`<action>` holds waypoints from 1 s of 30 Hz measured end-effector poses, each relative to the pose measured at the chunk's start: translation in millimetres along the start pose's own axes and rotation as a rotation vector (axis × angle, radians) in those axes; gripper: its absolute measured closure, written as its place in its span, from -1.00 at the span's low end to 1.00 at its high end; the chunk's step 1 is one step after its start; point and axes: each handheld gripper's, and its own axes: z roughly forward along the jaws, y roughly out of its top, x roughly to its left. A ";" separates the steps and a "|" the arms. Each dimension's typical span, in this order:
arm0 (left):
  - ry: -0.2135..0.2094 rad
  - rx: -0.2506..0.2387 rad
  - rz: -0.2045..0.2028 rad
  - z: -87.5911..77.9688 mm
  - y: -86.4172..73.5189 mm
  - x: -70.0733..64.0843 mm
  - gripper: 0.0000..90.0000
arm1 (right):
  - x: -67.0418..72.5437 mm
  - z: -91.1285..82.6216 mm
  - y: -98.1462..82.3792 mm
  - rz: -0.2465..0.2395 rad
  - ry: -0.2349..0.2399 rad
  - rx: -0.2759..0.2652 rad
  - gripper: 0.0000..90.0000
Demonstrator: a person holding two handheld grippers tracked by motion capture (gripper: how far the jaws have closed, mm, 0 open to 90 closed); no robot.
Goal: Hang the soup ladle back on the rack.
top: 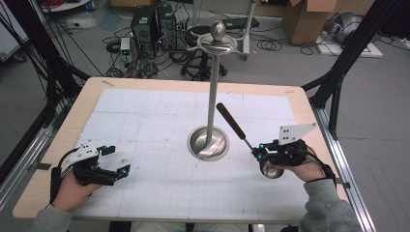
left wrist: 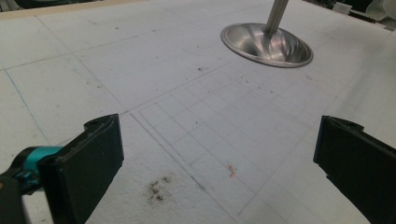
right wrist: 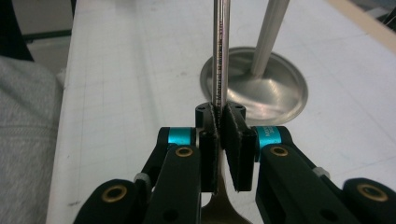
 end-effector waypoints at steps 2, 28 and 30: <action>0.000 0.001 0.002 0.0 0.0 0.2 -0.95 | -0.6 -1.0 0.0 0.003 -0.015 -0.035 0.88; 0.000 0.002 0.000 0.1 -0.1 0.1 -0.95 | 3.4 -10.2 8.4 0.096 -0.175 -0.286 0.88; 0.000 0.004 0.002 0.4 -0.2 0.1 -0.95 | 5.0 -10.2 11.2 0.111 -0.184 -0.301 0.88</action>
